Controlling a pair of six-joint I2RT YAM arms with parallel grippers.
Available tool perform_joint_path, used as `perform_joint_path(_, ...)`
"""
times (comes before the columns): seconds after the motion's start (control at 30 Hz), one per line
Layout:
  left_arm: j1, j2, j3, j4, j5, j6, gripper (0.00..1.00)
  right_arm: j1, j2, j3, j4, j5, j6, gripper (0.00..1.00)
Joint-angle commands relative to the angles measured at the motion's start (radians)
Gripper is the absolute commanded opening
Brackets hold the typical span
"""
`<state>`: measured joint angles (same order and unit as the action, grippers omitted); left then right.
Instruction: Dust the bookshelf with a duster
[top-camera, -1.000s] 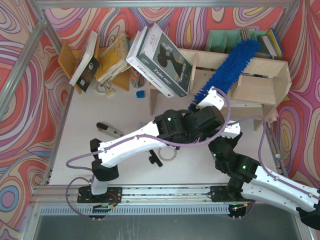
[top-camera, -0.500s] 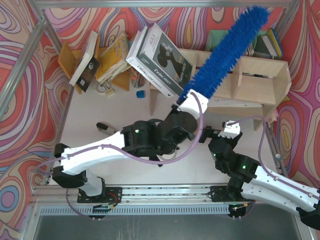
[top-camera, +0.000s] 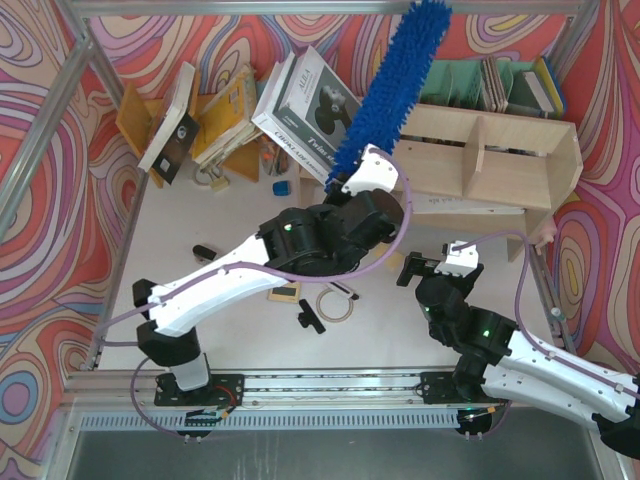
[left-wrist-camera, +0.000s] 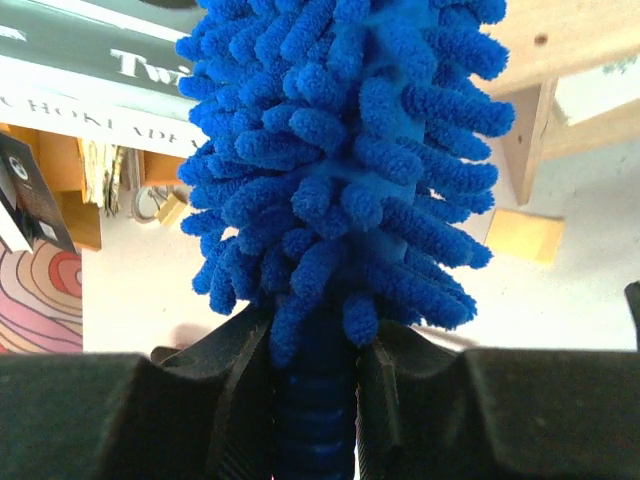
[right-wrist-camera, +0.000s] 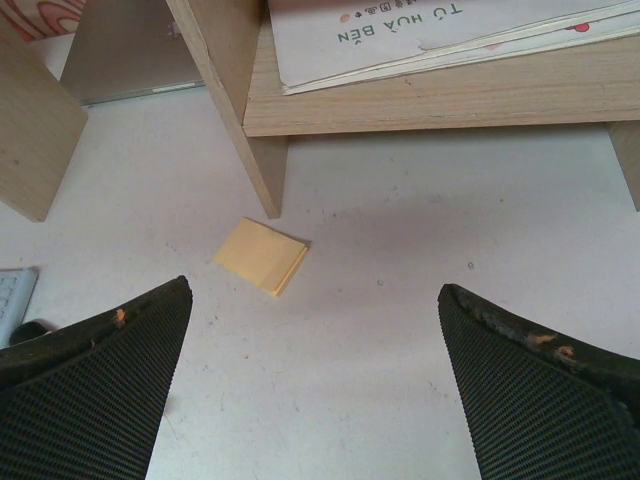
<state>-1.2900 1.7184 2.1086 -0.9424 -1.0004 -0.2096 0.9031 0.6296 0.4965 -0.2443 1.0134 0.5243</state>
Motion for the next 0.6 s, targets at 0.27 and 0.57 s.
perform_joint_path(0.27, 0.047, 0.11, 0.077, -0.166, 0.166, -0.105, 0.0, 0.004, -0.006, 0.03, -0.002, 0.027, 0.011, 0.99)
perform_joint_path(0.57, 0.003, 0.112, 0.086, -0.064, 0.312, -0.04, 0.0, 0.004, -0.011, 0.03, -0.005, 0.025, 0.011, 0.99)
